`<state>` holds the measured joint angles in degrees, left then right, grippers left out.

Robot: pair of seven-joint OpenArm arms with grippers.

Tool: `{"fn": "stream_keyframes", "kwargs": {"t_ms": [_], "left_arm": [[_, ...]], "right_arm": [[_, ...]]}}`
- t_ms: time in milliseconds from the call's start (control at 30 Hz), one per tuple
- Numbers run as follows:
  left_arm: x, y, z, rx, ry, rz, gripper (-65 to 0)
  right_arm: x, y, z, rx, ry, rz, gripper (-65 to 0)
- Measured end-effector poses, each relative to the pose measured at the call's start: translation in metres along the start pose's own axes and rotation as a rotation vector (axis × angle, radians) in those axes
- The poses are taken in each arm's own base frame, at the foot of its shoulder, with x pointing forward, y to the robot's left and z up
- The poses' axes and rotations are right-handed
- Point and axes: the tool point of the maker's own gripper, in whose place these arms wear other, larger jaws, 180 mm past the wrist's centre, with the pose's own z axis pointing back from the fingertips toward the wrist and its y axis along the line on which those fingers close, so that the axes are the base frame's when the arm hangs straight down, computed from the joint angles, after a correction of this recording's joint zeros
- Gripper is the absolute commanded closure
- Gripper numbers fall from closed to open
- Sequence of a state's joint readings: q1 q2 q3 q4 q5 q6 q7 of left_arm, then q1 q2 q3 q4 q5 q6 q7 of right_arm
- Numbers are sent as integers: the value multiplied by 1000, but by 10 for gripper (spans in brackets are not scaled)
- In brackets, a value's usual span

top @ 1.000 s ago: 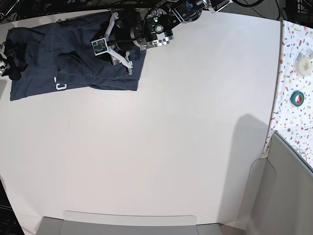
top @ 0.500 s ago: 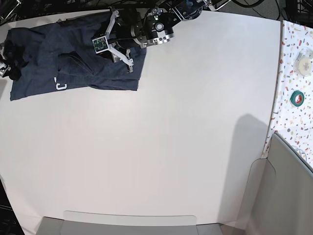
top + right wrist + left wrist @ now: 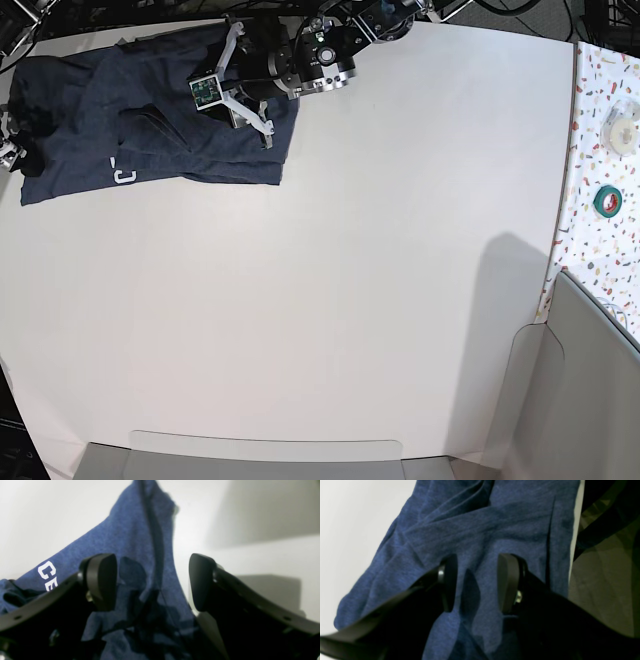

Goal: Layout the t-shirt on the table in an organized manner, then fold the t-shirt properly
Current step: 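Grasp the folded shirt edge with the left gripper beside the right gripper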

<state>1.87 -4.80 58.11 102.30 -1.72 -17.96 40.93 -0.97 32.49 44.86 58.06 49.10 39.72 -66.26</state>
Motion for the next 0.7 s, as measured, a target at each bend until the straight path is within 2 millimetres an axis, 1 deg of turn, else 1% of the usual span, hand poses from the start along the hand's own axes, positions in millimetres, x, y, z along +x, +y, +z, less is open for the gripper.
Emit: {"fn": "stream_keyframes", "kwargs": {"t_ms": [167, 300, 367, 500, 700], "left_arm": [[0, 1, 0, 1, 0, -2, -250], [0, 1, 0, 1, 0, -2, -250], [0, 1, 0, 1, 0, -2, -250], [0, 1, 0, 1, 0, -2, -250], [0, 1, 0, 1, 0, -2, -250]], "right_arm": [[-7, 4, -3, 5, 46, 51, -445], [-10, 5, -4, 16, 27, 44, -444], [-12, 7, -3, 18, 26, 57, -444], [-21, 13, 1, 13, 52, 105, -443], [-29, 12, 6, 8, 67, 121, -437]]}}
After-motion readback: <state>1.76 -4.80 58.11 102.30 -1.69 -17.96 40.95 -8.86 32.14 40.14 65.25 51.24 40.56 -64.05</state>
